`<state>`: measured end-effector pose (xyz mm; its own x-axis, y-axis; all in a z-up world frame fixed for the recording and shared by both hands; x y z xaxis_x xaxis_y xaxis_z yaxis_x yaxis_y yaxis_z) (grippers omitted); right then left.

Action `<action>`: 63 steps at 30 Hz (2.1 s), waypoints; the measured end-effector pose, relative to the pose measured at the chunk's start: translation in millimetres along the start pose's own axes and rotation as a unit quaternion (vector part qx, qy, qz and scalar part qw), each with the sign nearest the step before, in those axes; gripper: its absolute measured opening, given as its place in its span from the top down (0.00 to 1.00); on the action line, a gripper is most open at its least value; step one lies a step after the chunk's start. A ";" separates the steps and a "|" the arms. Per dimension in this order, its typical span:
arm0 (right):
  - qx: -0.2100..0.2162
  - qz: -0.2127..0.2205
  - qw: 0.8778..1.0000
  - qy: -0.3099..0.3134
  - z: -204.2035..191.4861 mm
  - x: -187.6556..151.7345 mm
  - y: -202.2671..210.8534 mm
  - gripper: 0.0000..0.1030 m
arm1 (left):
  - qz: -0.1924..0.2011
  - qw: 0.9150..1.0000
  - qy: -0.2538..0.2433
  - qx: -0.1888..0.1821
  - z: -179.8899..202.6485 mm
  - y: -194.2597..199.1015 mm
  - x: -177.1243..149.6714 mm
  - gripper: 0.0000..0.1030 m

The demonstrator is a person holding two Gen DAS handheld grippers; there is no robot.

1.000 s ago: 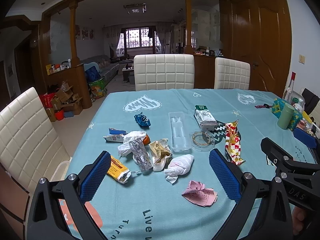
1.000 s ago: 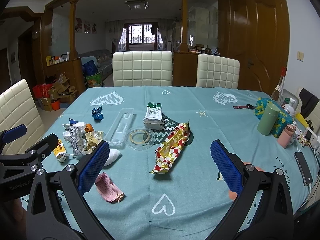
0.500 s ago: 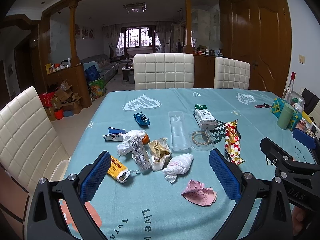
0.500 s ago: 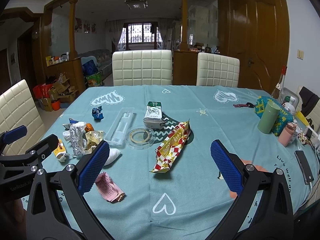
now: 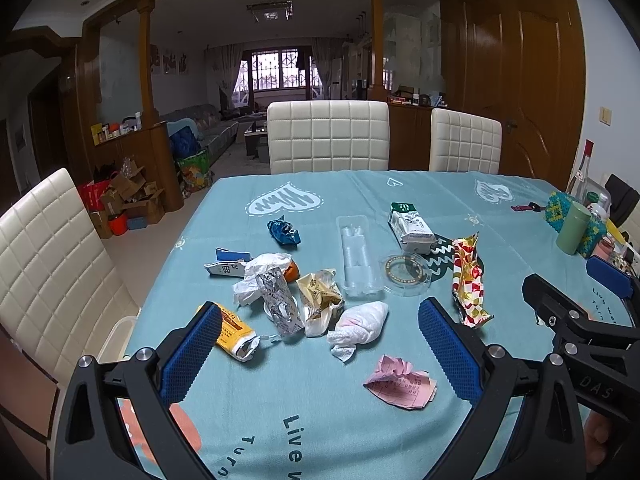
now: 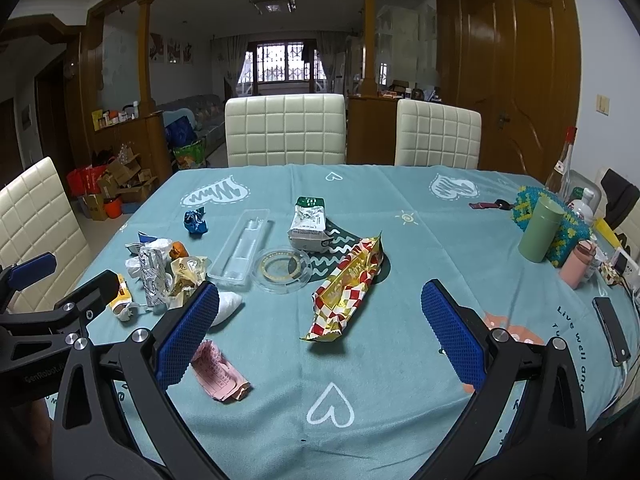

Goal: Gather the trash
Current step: 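Grasp the pink paper with the right tool while the left tool grasps the yellow wrapper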

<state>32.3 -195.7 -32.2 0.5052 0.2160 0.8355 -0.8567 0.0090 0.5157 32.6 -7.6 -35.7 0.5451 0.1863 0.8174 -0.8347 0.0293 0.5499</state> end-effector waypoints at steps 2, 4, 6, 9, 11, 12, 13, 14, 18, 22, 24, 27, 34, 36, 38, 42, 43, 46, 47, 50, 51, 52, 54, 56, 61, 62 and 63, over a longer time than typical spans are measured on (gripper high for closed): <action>0.002 -0.004 1.000 -0.001 0.4 0.0 -1.9 0.03 | -0.004 1.000 0.000 0.000 0.0 -2.0 -0.6 0.07; 0.004 -0.006 1.000 -0.001 1.0 0.3 -3.5 0.03 | -0.007 1.000 0.001 0.001 0.0 -3.5 -1.0 0.07; 0.003 -0.008 1.000 -0.001 1.8 0.1 -5.3 0.03 | -0.009 1.000 0.001 0.003 -0.7 -4.9 -1.9 0.07; 0.006 -0.015 1.000 -0.006 3.5 -1.8 -8.7 0.03 | -0.016 1.000 0.004 0.006 -2.6 -8.9 -2.3 0.07; 0.011 -0.022 1.000 -0.011 4.6 -3.0 -12.0 0.03 | -0.023 1.000 0.007 0.006 -4.4 -11.9 -3.4 0.07; 0.013 -0.026 0.999 -0.013 4.6 -4.1 -13.3 0.03 | -0.024 1.000 0.008 0.007 -4.9 -12.5 -3.7 0.07; 0.015 -0.029 0.999 -0.015 4.6 -5.2 -14.9 0.03 | -0.025 1.000 0.008 0.009 -5.6 -13.4 -4.1 0.07; 0.019 -0.032 0.999 -0.016 3.9 -6.6 -16.8 0.03 | -0.026 1.000 0.007 0.013 -7.5 -14.4 -4.6 0.07; 0.049 -0.050 0.998 0.001 -9.5 -17.2 -32.2 0.03 | -0.021 0.999 0.002 0.042 -22.4 -20.5 -8.6 0.07; 0.095 -0.092 0.991 0.031 -38.5 -33.0 -61.0 0.04 | -0.039 0.996 0.002 0.079 -53.5 -40.3 -18.1 0.07; 0.111 -0.110 0.986 0.052 -55.7 -40.6 -73.4 0.11 | -0.047 0.994 0.002 0.094 -67.9 -49.7 -22.4 0.07; 0.142 -0.138 0.977 0.077 -81.1 -49.9 -92.6 0.27 | -0.065 0.992 0.009 0.110 -88.9 -64.9 -27.0 0.07; 0.180 -0.142 0.968 0.104 -111.4 -51.9 -116.1 0.74 | -0.096 0.988 0.011 0.120 -101.6 -93.6 -24.1 0.07; 0.173 -0.138 0.971 0.096 -108.2 -48.5 -122.0 0.87 | -0.101 0.987 0.008 0.126 -100.0 -102.1 -23.0 0.07; 0.163 -0.139 0.973 0.082 -101.2 -43.7 -126.6 0.87 | -0.107 0.985 0.009 0.138 -98.9 -112.8 -21.6 0.07; 0.147 -0.134 0.977 0.081 -91.8 -35.8 -129.7 0.89 | -0.120 0.982 0.024 0.143 -103.5 -129.0 -20.1 0.07; 0.147 -0.133 0.977 0.080 -91.5 -34.5 -130.7 0.89 | -0.125 0.981 0.033 0.144 -105.9 -133.5 -19.7 0.07; 0.151 -0.132 0.976 0.080 -92.8 -31.6 -133.9 0.89 | -0.138 0.980 0.053 0.136 -111.7 -143.0 -19.5 0.07; 0.151 -0.131 0.976 0.083 -94.2 -31.1 -133.9 0.89 | -0.144 0.979 0.058 0.131 -113.0 -145.5 -20.3 0.07; 0.152 -0.125 0.977 0.087 -98.4 -26.9 -134.1 0.89 | -0.152 0.978 0.060 0.128 -115.7 -147.8 -24.3 0.38; 0.152 -0.122 0.977 0.087 -99.6 -24.7 -133.5 0.89 | -0.152 0.979 0.065 0.117 -116.7 -146.7 -24.5 0.50; 0.151 -0.120 0.977 0.088 -100.9 -23.1 -132.2 0.89 | -0.148 0.980 0.067 0.114 -118.1 -144.0 -24.1 0.61; 0.149 -0.115 0.978 0.090 -103.1 -19.8 -130.6 0.89 | -0.151 0.981 0.066 0.100 -119.7 -141.2 -24.1 0.87; 0.149 -0.109 0.979 0.090 -105.3 -15.5 -127.1 0.90 | -0.155 0.982 0.075 0.081 -123.0 -137.3 -24.7 0.91; 0.146 -0.084 0.982 0.088 -109.8 -6.4 -114.3 0.96 | -0.132 0.986 0.071 0.075 -129.6 -121.5 -23.3 0.93; 0.147 -0.081 0.982 0.085 -110.3 -4.5 -112.3 0.96 | -0.127 0.987 0.070 0.073 -129.9 -117.5 -22.0 0.93; 0.150 -0.077 0.982 0.084 -111.9 -1.9 -109.7 0.97 | -0.124 0.987 0.069 0.072 -131.2 -114.4 -21.0 0.93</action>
<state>113.7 -87.8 -111.6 0.5805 0.3923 0.7135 -0.6903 -0.2277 0.6868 106.4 114.0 -138.3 0.7065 0.3237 0.6293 -0.6520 -0.0480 0.7567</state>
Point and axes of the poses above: each gripper's, at about its wrist camera, not at the fingertips, and y roughly against the way its jaws point, z to its right, x to its top, the point moved 3 cm from there along -y, roughly the way its jaws point, and after that the axes turned 13 degrees about y, right-handed, at the moved point
